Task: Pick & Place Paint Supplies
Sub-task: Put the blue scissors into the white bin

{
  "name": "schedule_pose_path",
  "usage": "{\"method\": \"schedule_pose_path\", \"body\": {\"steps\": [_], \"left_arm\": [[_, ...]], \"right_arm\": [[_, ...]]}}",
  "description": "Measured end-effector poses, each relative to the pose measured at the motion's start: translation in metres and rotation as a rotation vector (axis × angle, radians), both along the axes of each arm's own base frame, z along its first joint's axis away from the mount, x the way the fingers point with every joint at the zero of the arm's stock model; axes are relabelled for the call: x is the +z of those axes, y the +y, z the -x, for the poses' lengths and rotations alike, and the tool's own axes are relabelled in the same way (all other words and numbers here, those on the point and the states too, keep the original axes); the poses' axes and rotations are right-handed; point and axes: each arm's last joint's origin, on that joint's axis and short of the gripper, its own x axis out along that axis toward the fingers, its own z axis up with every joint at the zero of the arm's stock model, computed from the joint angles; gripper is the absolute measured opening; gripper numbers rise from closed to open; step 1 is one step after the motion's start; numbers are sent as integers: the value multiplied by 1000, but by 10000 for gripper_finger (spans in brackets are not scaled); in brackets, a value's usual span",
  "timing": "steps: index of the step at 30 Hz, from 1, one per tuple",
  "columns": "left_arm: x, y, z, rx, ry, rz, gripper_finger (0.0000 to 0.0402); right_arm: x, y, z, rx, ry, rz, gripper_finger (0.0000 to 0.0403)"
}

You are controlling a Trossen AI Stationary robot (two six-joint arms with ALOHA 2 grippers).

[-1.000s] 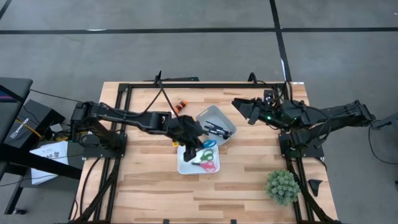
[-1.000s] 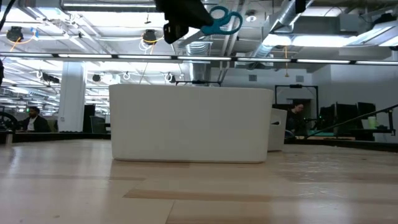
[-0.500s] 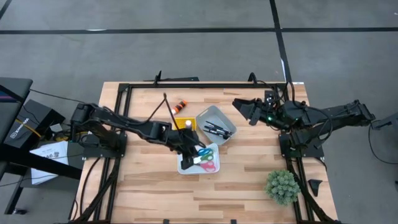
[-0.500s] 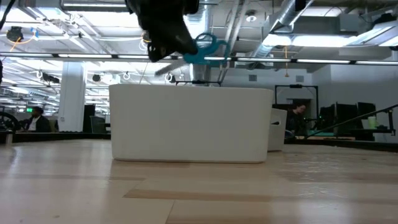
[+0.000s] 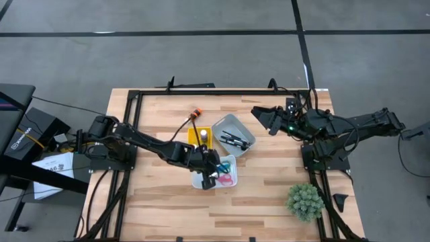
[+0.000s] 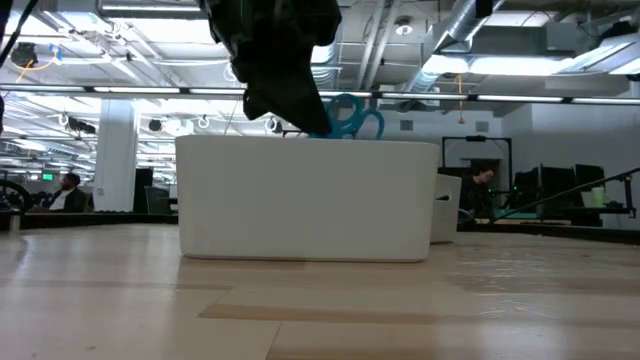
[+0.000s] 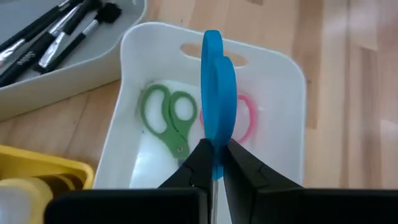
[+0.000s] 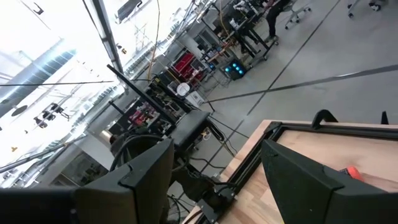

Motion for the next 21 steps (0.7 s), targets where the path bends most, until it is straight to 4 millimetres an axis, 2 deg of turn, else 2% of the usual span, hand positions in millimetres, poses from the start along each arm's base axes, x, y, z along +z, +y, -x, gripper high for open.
{"method": "schedule_pose_path", "body": {"steps": [8,21], "left_arm": [[-20,-8,-8,28,83,-80,10],[-27,-4,-11,122,146,-189,10]], "right_arm": [[-1,0,0,-4,6,-6,240],[-2,0,0,-5,13,-5,240]]}}
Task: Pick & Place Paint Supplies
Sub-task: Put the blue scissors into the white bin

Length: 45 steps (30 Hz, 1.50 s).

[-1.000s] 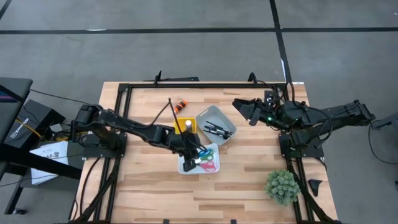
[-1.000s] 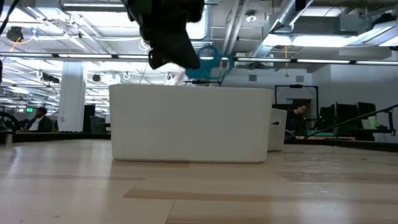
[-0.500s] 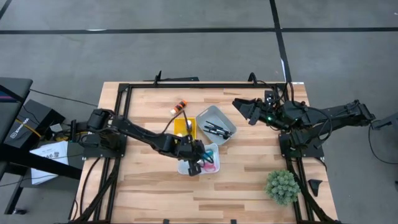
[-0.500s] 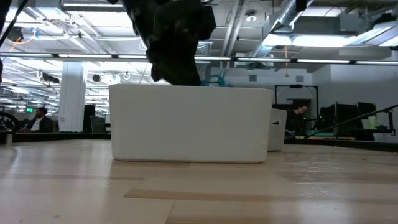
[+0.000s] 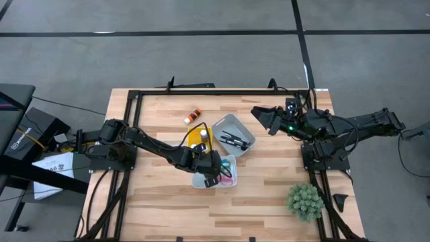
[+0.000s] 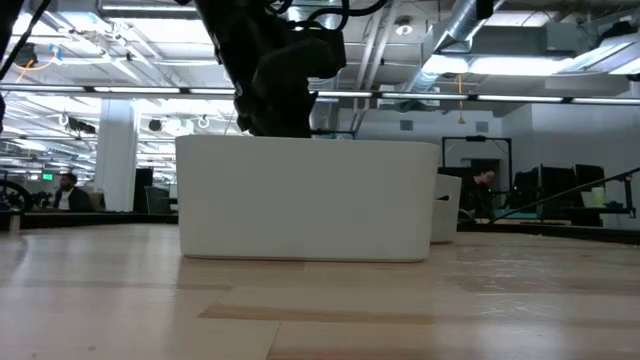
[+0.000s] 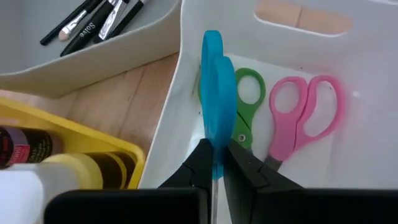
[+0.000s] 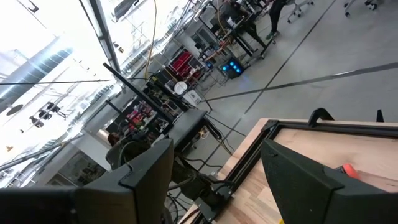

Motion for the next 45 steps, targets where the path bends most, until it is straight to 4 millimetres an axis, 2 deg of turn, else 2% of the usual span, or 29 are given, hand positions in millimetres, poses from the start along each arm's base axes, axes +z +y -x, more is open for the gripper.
{"method": "schedule_pose_path", "body": {"steps": [12,20,45], "left_arm": [[-6,-2,-1,4,17,12,10],[-18,-3,-2,-16,62,44,10],[-17,7,-9,-19,35,61,8]], "right_arm": [[0,-1,0,-14,4,0,240],[-1,-1,0,-28,8,0,240],[-1,-1,0,-28,9,1,240]]}}
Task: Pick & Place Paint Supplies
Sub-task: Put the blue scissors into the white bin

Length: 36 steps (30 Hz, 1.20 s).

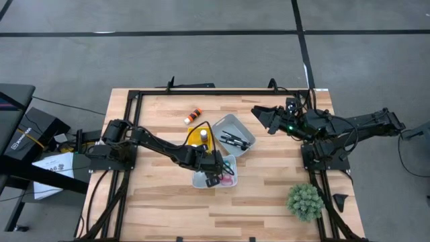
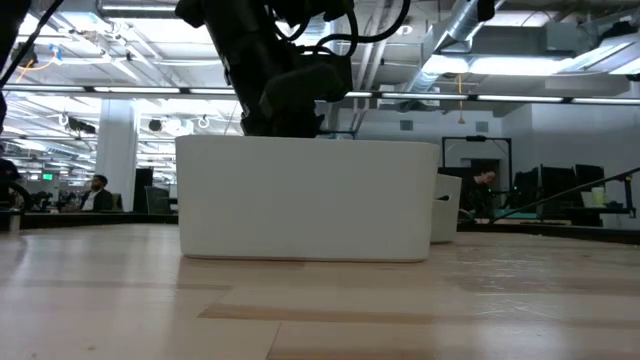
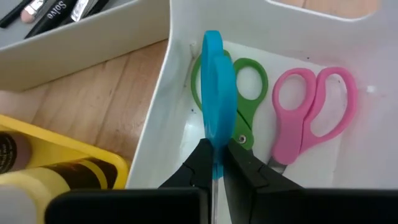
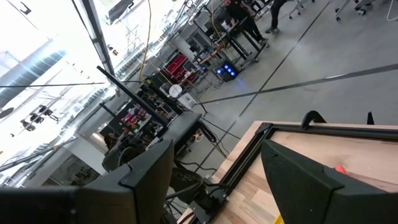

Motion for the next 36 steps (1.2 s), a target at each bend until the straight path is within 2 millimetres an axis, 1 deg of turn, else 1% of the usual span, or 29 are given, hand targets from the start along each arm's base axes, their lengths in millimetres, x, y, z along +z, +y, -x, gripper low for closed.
{"method": "schedule_pose_path", "body": {"steps": [5,11,16,26,29,36], "left_arm": [[0,0,0,-4,2,7,10],[0,0,0,-4,0,7,23],[1,-1,-2,-4,-27,13,26],[1,-1,-3,-4,-30,12,30],[1,-1,-3,-1,-32,5,38],[2,-1,-4,0,-45,7,68]], "right_arm": [[0,0,0,0,1,2,240],[0,0,0,0,3,6,240],[0,0,0,0,3,6,240],[0,0,0,0,4,6,240],[0,0,0,0,3,7,240],[0,0,0,0,5,9,240]]}}
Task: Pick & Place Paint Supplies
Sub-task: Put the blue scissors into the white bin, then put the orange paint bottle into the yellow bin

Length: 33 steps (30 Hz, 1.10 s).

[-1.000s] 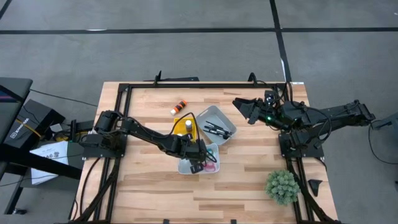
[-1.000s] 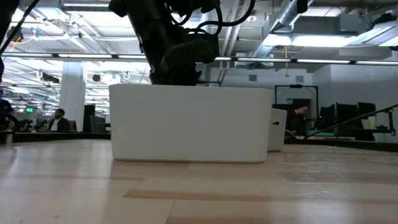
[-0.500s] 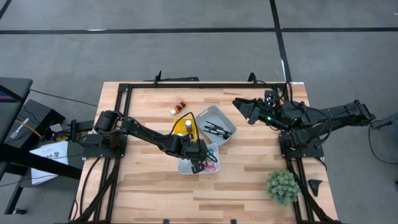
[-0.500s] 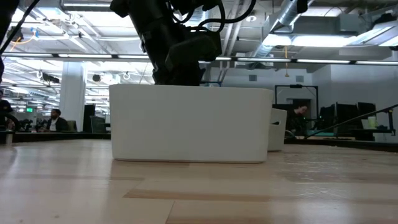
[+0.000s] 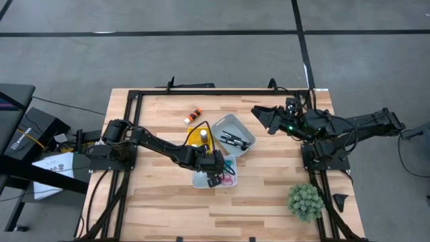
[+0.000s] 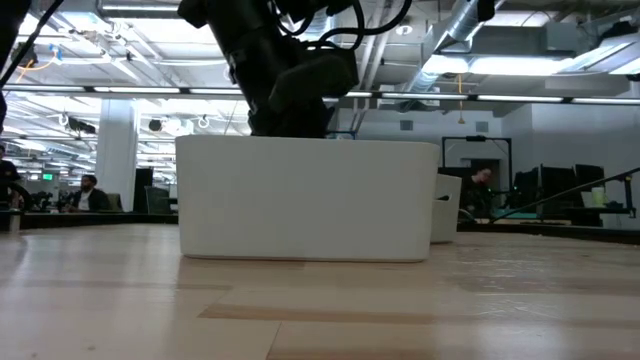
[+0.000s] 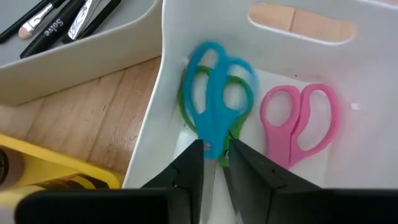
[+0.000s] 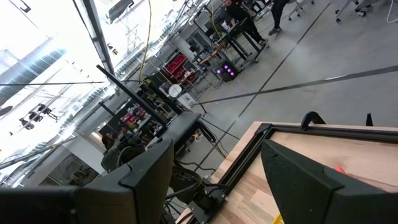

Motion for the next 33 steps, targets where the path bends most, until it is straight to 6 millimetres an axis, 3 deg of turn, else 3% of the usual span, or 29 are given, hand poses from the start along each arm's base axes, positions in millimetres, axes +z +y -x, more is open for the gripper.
{"method": "schedule_pose_path", "body": {"steps": [8,14,19,23,33], "left_arm": [[3,0,0,-7,-14,-1,77],[24,1,4,-53,-61,-24,77],[61,5,15,-75,-157,-64,76],[103,10,30,-50,-295,-110,76],[190,43,88,119,-543,-298,76]], "right_arm": [[0,0,0,0,0,0,240],[0,0,0,0,0,0,240],[0,0,0,0,0,-1,240],[0,0,0,0,-1,-1,240],[0,0,0,0,-2,-3,240]]}}
